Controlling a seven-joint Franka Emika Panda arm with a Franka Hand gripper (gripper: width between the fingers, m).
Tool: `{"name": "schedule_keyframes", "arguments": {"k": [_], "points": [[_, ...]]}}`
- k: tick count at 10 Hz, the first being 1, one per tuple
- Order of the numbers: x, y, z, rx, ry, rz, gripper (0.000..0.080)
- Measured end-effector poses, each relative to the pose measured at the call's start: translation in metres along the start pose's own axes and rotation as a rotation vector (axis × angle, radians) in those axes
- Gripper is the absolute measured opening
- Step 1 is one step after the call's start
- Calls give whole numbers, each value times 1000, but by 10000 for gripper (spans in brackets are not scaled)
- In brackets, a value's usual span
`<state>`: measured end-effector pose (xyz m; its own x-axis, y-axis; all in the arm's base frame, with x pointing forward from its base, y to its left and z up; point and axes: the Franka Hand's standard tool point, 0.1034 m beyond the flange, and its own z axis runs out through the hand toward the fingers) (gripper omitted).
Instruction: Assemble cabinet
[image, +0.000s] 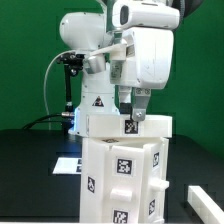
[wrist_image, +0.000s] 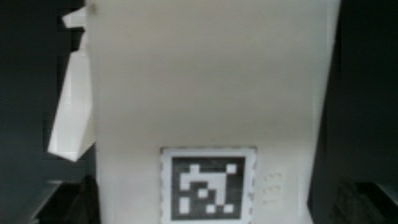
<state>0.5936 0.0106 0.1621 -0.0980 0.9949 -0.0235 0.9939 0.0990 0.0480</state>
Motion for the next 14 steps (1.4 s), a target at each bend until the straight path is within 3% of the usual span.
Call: {"name": "schedule_keyframes", "arguments": {"k": [5,6,9,14], "points": [[-6,2,4,5,-6,9,649],[-6,2,4,5,-6,22,553],[-6,2,4,5,-5,72,553],[-11,0,5,15,12,613,554]]}}
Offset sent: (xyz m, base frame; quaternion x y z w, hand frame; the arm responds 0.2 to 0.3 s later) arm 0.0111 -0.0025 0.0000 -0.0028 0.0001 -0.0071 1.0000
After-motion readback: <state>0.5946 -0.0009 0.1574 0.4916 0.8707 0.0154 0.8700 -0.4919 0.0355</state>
